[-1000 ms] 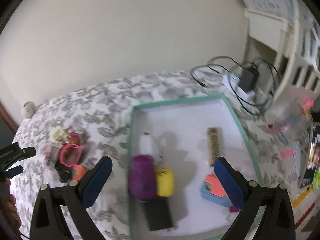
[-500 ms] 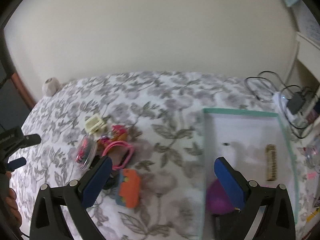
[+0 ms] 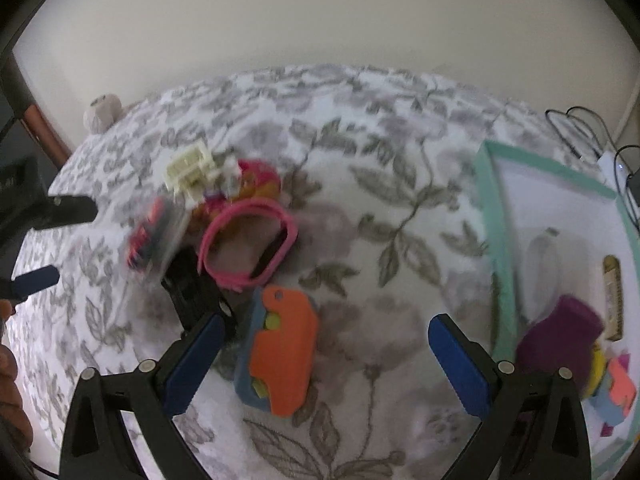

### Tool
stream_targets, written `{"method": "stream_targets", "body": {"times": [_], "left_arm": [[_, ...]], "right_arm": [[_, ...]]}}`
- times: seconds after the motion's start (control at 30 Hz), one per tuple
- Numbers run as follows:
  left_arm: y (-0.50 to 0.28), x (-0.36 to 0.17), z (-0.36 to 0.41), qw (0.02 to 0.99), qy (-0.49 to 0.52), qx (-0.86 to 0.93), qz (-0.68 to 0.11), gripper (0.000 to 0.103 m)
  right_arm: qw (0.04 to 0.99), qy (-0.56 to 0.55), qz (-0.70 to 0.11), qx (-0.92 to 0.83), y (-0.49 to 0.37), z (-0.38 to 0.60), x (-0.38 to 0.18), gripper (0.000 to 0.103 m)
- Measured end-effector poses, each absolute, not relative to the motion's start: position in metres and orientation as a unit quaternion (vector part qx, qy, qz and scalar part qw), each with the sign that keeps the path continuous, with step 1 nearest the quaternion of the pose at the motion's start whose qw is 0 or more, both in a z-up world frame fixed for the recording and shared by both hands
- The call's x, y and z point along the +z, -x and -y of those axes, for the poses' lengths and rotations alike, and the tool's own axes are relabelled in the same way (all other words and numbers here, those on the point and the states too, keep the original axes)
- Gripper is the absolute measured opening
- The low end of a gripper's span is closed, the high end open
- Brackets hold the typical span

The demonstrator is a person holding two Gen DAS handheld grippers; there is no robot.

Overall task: Organize rigid objects
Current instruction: 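Move both tools back toward the remaining objects on the bed, then grasp the clear dome of orange pieces with the left tool while the right tool grasps another orange-blue toy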

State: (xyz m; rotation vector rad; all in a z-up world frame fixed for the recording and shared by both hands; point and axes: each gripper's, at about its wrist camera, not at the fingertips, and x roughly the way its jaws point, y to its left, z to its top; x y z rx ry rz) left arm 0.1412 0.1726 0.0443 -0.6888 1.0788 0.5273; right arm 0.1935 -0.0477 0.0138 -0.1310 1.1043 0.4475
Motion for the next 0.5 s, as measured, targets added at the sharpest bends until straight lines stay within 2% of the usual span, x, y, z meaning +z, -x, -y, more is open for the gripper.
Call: {"method": "stream_targets", "body": {"times": [0.5], "left_arm": [[-0.163,0.033,-0.154,0.781,0.324,0.215,-0.489,0.099]], "right_arm": [[0.812,0.07,-0.535,0.225,-0.19,0.043,0.0,0.103]]}}
